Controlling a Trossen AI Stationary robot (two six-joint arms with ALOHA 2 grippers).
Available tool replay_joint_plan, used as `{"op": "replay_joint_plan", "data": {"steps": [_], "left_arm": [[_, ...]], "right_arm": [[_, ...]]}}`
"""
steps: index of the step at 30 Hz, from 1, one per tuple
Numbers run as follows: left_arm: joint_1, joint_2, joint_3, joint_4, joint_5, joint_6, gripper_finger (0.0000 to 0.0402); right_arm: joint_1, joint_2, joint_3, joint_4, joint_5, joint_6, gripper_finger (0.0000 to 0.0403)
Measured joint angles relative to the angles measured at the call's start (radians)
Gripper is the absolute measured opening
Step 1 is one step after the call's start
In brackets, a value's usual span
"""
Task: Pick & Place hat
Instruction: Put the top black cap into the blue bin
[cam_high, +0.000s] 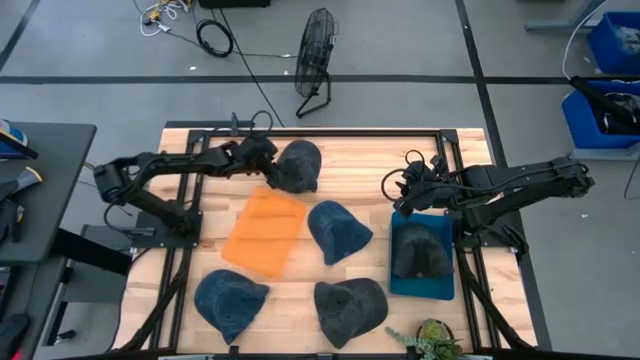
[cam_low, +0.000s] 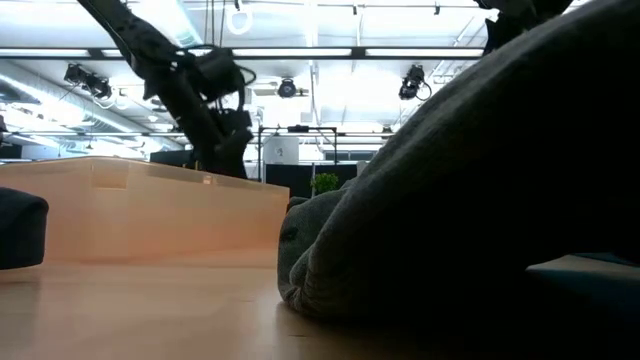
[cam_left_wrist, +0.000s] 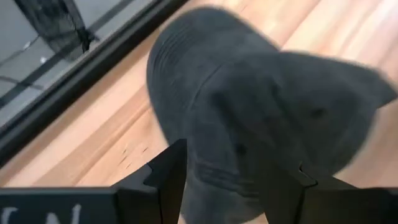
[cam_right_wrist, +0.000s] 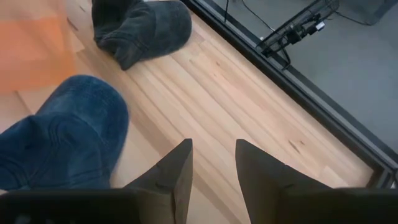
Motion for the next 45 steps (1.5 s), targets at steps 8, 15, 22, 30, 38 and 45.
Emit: {"op": "replay_joint_plan", "data": {"steps": [8, 15, 22, 30, 38, 45], "left_arm": [[0.024, 0.086, 0.0, 0.046, 0.05, -0.022, 0.0177], [0.042, 0.147, 0.0, 0.09, 0.049, -0.021, 0.0177], [0.066, 0.206, 0.0, 0.103, 0.047, -0.022, 0.0091], [0.016, 0.121, 0.04, 0.149, 0.046, -0.129, 0.0033], [-0.133, 0.077, 0.201, 0.147, -0.026, -0.19, 0.0022], [-0.24, 0.098, 0.259, 0.146, -0.19, -0.186, 0.0037]], "right_arm": [[0.0, 0.0, 0.0, 0.0, 0.001, 0.0, 0.0125], [0.0, 0.0, 0.0, -0.001, 0.004, -0.003, 0.0125], [0.0, 0.0, -0.001, -0.001, 0.004, -0.003, 0.0125], [-0.005, 0.031, -0.002, 0.072, 0.099, -0.02, 0.0125], [-0.054, 0.174, -0.002, 0.378, 0.121, -0.193, 0.0125], [-0.088, 0.336, -0.003, 0.676, 0.112, -0.5, 0.015]]}}
